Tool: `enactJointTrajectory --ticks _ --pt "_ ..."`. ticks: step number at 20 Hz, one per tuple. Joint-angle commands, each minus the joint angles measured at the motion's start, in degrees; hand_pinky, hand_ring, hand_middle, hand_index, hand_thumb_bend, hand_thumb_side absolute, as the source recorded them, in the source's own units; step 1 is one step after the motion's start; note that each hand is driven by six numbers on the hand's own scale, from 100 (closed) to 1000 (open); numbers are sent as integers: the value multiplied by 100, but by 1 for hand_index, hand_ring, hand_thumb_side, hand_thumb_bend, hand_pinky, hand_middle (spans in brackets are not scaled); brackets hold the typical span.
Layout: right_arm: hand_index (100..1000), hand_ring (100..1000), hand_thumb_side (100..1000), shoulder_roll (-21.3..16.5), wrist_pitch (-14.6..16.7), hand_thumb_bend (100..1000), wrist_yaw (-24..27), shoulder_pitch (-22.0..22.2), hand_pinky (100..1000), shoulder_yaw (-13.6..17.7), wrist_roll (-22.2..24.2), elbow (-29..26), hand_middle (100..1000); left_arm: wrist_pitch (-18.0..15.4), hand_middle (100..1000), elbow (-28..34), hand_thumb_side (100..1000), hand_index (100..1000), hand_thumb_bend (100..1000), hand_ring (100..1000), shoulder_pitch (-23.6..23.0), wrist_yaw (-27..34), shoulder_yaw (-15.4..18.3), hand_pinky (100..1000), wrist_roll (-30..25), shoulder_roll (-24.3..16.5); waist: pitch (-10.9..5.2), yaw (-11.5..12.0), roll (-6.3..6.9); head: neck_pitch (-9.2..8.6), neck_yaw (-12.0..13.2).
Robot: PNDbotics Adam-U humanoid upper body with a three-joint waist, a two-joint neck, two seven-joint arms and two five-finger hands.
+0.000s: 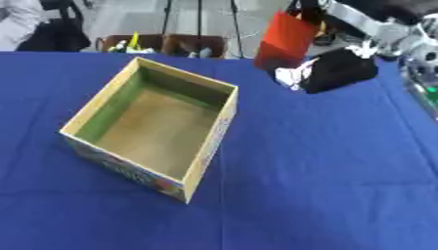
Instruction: Pick up objects on the table and place them in the box.
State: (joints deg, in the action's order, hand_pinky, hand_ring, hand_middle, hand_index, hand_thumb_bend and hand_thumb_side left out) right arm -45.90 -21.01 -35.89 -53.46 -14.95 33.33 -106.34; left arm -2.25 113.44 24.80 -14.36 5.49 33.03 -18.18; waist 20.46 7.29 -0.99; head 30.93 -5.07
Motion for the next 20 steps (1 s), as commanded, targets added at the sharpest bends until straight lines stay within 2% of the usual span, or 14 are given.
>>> enactJointTrajectory --ticks 1,12,20 --pt "487 634 441 223 10 100 -184 -323 621 -40 89 400 359 -8 758 115 942 844 100 792 93 -69 -31 696 -22 -77 -122 35 -10 15 -57" --pt "488 637 426 1189 250 100 -767 -1029 622 -340 60 1695 360 -37 757 115 940 844 100 791 219 -28 -89 694 -76 -10 90 342 -48 -156 -451" --pt "487 637 412 1766 405 100 -1062 -1286 623 -425 41 2551 360 -63 757 115 941 844 100 790 348 9 -123 694 -111 58 239 561 -91 -205 -555"
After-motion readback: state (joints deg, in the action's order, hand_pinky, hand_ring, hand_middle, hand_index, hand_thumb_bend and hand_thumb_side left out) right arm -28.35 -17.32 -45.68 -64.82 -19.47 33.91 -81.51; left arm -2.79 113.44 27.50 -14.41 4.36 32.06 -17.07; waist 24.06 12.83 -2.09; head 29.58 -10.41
